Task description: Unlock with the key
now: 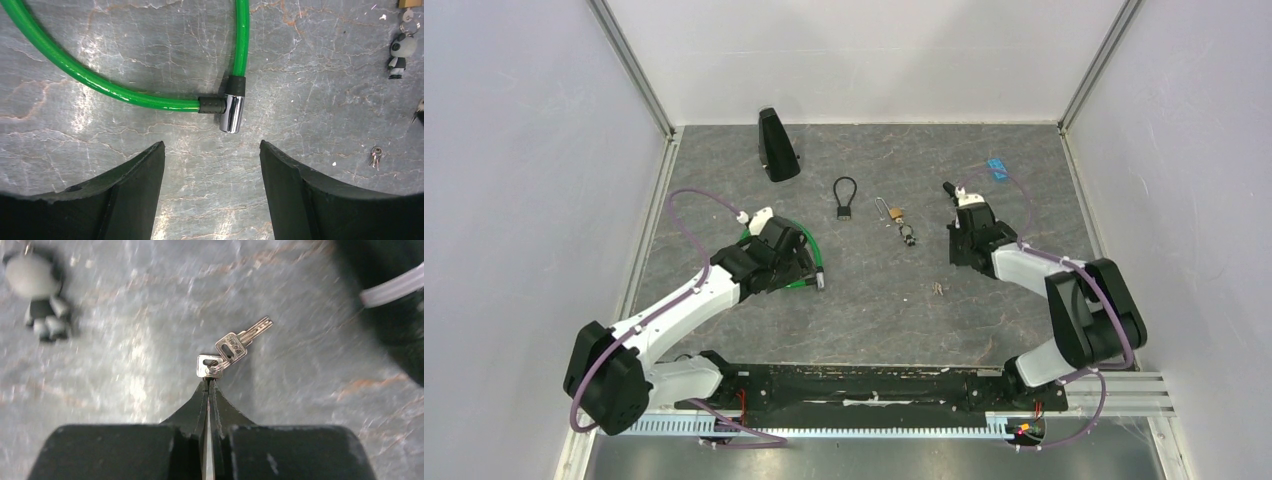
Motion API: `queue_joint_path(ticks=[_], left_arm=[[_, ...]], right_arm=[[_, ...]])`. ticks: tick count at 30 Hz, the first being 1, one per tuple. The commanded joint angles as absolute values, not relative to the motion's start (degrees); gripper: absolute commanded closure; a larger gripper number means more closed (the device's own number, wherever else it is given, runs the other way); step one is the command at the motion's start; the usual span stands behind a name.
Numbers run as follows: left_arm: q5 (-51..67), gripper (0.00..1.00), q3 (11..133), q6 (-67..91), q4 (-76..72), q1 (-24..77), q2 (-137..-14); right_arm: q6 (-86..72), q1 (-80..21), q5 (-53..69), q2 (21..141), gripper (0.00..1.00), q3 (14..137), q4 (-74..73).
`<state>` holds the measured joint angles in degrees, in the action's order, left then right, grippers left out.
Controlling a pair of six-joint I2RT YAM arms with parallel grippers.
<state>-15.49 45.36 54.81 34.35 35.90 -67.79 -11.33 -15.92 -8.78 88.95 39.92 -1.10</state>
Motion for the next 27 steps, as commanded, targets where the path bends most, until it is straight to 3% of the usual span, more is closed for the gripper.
queue_joint_path(ticks=[1,3,8,11,18,27], left_arm=[[-19.2,0.25,48.3,51.0,36.0,35.7,-64.6],[-20.1,0.25,49.1,49.7,37.1,35.6,-63.7],[-20.9,0.25,51.4,45.8,39.3,34.4,-62.0],[-21.0,0.25,54.0,41.4,41.2,33.3,-61.3],[-28.4,0.25,54.4,33.6,41.9,32.4,-59.2],[-27.5,0.25,52.7,32.7,41.3,32.2,-59.2]], right_arm=[[-10.5,-17.4,-6.1,82.7,0.99,36.2,-11.3],[-9.7,-17.4,-5.5,80.1,0.94,36.4,-13.7],[-9.0,-17.4,-5.0,77.9,0.61,39.6,-16.4],[-9.6,-17.4,-4.6,79.1,0.49,41.7,-16.7],[-11.2,-16.3,-7.0,83.1,0.51,43.2,-14.1],[-13.9,-15.2,-6.3,87.9,0.56,44.3,-11.4]])
